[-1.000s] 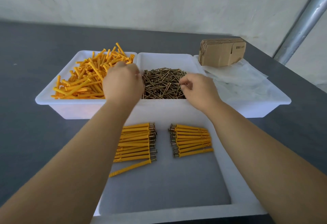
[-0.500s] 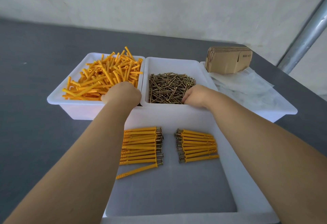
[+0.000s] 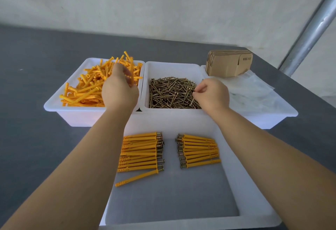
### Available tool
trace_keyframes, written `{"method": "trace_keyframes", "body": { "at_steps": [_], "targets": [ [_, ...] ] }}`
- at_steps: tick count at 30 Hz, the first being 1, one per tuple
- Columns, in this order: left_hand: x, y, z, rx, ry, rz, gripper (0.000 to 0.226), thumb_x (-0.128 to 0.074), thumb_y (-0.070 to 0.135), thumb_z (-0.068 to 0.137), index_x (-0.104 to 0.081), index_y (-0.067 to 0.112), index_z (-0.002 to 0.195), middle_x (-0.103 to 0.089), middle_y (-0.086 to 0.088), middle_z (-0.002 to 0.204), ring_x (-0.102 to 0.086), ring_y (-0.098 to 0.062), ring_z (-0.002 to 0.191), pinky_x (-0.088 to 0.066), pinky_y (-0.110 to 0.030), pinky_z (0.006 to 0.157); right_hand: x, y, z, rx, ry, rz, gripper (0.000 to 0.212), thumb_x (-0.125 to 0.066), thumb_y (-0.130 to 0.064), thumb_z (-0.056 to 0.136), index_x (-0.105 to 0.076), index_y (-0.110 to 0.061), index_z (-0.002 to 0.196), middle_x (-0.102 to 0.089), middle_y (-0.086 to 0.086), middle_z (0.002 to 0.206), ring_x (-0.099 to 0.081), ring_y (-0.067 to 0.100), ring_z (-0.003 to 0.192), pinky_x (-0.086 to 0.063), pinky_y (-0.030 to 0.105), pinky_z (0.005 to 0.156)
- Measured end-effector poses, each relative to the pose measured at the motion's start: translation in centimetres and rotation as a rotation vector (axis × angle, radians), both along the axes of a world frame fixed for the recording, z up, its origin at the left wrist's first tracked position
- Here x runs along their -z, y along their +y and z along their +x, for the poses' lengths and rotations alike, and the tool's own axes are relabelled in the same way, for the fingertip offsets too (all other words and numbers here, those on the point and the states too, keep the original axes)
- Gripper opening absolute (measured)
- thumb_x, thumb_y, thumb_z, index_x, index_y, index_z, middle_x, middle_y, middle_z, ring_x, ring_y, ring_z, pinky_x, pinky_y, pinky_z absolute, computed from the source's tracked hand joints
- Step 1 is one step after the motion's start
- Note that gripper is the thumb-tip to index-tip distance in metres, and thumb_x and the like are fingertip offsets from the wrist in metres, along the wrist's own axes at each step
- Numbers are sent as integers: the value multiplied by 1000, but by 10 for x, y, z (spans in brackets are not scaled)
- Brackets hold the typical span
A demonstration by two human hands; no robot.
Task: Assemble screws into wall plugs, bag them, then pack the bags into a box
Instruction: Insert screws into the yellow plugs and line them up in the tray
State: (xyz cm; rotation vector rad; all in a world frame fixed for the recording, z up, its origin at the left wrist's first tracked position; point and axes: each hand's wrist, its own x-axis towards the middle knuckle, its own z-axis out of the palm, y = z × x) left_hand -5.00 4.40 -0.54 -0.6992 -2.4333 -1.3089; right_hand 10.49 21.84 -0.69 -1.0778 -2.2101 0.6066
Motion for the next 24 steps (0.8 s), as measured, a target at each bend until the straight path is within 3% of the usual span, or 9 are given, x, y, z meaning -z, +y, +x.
{"method": "trace_keyframes", "body": {
  "at_steps": [4, 7, 10, 14, 21, 24],
  "targets": [
    [-4, 1, 7, 170, -2, 172, 79, -66, 6, 86, -25, 29, 150, -62, 7, 87, -63, -13, 72, -49, -25, 60, -10, -5, -1, -47, 337, -389, 51, -68, -7, 86, -47, -27, 129, -69, 0, 88, -73, 17, 74, -59, 36, 63],
    [-7, 1, 16, 343, -52, 182, 77, -66, 8, 89, -28, 32, 152, -65, 2, 88, -66, -13, 74, -54, -27, 69, -19, -15, 2, -213, 488, -676, 45, -63, 0, 91, -52, -24, 127, -69, 9, 96, -75, 18, 73, -57, 27, 55],
    [-9, 1, 28, 515, -133, 252, 60, -65, 8, 91, -39, 26, 143, -71, -3, 80, -70, -12, 70, -54, -25, 67, -19, -23, 9, -329, 598, -874, 41, -63, -1, 92, -56, -23, 126, -70, 4, 85, -76, 22, 79, -55, 26, 54],
    [-12, 5, 48, 789, -398, 333, 35, -63, 5, 94, -46, 16, 123, -73, -13, 77, -74, -29, 69, -62, -41, 72, -9, -30, 16, -419, 625, -920, 43, -58, -4, 96, -54, -27, 132, -70, -1, 75, -73, 19, 76, -53, 26, 55],
    [-11, 6, 44, 697, -676, 468, 25, -71, 2, 86, -48, 12, 86, -75, -17, 85, -75, -26, 80, -61, -32, 64, -1, -27, 21, -534, 586, -870, 53, -44, 3, 93, -59, -29, 133, -53, 1, 68, -52, 14, 59, -45, 26, 51],
    [-11, 4, 39, 746, -767, 484, 30, -73, -3, 81, -48, 10, 73, -76, -14, 84, -75, -27, 84, -62, -32, 69, 1, -29, 19, -559, 565, -834, 44, -44, 1, 95, -65, -28, 122, -49, -1, 68, -45, 11, 56, -39, 25, 49]
  ]
}}
